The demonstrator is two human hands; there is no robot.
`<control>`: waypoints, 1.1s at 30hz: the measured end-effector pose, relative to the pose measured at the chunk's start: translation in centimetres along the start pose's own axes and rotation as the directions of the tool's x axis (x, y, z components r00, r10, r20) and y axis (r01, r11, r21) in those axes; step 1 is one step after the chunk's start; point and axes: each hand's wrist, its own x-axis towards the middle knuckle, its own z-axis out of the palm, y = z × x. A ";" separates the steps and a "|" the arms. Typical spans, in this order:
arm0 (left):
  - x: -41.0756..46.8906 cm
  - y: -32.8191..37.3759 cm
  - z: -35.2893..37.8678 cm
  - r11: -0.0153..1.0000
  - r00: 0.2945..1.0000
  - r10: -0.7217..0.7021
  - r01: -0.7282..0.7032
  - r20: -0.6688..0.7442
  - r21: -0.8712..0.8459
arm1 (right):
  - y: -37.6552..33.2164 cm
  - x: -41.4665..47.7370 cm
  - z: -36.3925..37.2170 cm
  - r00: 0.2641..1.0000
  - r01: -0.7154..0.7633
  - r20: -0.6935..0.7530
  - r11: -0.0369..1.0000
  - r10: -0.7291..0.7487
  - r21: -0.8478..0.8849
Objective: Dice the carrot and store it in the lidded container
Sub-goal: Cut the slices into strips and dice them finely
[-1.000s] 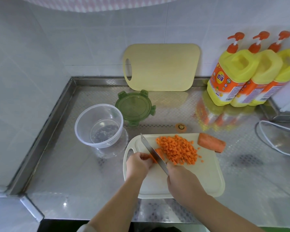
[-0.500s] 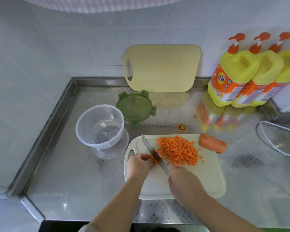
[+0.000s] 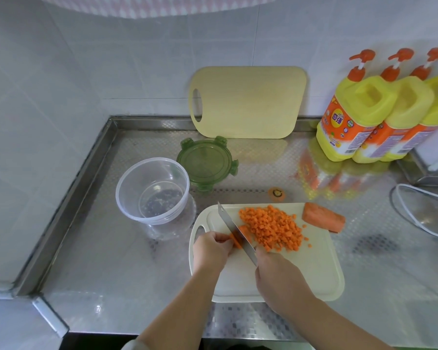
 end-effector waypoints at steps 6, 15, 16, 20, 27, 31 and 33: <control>0.1 -0.2 0.0 1.000 1.000 -0.002 0.002 -0.010 -0.003 | -0.4 0.0 0.0 1.000 -0.013 0.015 0.999 0.012 0.032; 0.5 0.0 -0.1 0.999 1.000 -0.001 0.000 0.027 0.044 | -0.5 0.5 0.4 0.998 -0.030 0.050 0.999 0.032 -0.025; 0.5 0.0 -0.1 0.999 1.000 0.002 -0.003 0.025 0.049 | -0.5 0.6 0.4 0.998 -0.034 0.048 0.999 0.035 -0.030; 0.7 0.1 -0.3 0.998 0.999 -0.005 0.002 0.040 0.064 | -0.9 0.8 0.7 0.998 -0.043 0.049 0.996 0.047 -0.082; 0.8 -0.1 -0.4 0.995 0.998 0.006 -0.011 0.057 0.096 | -1.0 1.2 2.1 0.999 -0.027 0.028 0.980 0.033 -0.198; 0.8 0.0 -0.4 0.987 0.998 0.058 -0.062 0.029 0.145 | 0.2 1.6 1.3 0.999 0.002 0.040 0.997 0.001 -0.076; 0.7 0.3 -0.4 0.984 0.997 0.077 -0.081 0.029 0.157 | 0.6 1.4 0.4 1.000 0.002 0.016 1.000 -0.002 0.004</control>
